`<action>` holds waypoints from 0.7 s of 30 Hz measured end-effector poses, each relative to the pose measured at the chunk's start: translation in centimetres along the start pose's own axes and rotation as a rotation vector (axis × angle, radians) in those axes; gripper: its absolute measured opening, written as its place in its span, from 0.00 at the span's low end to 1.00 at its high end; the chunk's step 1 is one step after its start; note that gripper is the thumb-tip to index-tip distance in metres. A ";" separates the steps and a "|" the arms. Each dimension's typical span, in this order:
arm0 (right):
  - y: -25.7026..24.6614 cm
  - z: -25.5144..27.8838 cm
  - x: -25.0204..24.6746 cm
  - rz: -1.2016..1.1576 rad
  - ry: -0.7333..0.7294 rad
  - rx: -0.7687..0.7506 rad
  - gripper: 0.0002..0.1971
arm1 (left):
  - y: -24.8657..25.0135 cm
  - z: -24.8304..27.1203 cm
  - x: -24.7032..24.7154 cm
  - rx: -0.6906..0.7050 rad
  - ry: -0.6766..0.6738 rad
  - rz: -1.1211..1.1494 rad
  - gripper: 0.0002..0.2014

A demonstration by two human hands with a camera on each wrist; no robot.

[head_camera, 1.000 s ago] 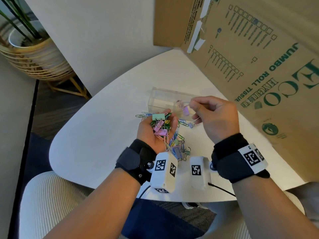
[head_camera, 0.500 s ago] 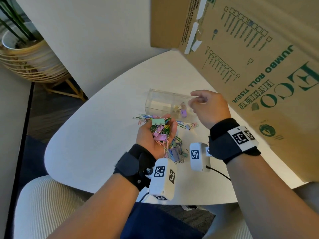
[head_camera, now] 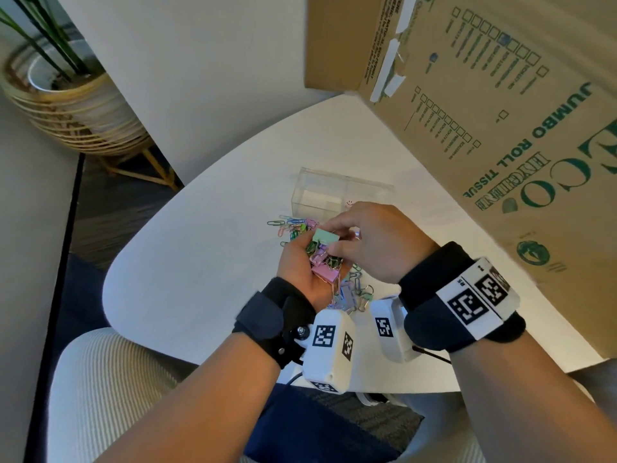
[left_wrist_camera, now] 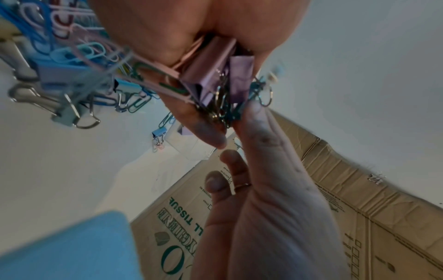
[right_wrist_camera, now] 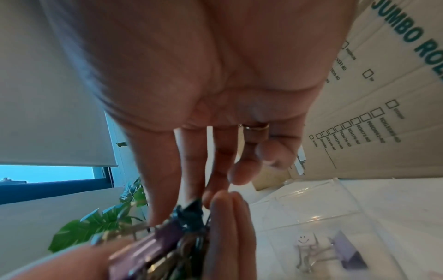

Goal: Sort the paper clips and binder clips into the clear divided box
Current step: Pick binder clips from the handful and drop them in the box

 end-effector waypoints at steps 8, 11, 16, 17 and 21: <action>0.6 0.2 -0.5 -0.146 0.135 0.029 0.12 | 0.6 0.4 0.4 0.031 0.011 0.037 0.18; 1.5 0.4 -2.0 -0.344 0.230 0.055 0.11 | 0.6 0.3 0.3 -0.003 0.027 0.024 0.19; 5.1 -0.2 -5.1 -0.481 0.483 0.119 0.10 | 0.5 0.1 0.1 -0.011 0.059 0.070 0.17; 5.8 -0.4 -5.5 -0.486 0.518 0.139 0.11 | 0.4 0.0 0.0 -0.013 0.062 0.073 0.17; 7.3 -1.5 -6.6 -0.427 0.601 0.178 0.12 | -0.1 0.0 0.1 -0.019 0.068 0.069 0.16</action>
Point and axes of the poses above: each hand's wrist, its own z-axis away from the middle knuckle, its own x-axis out of the palm, y = z × x, the point moved 9 cm from there along -z, towards the middle knuckle, and after that the axes turned 1 degree about x, right-handed, at the moved point
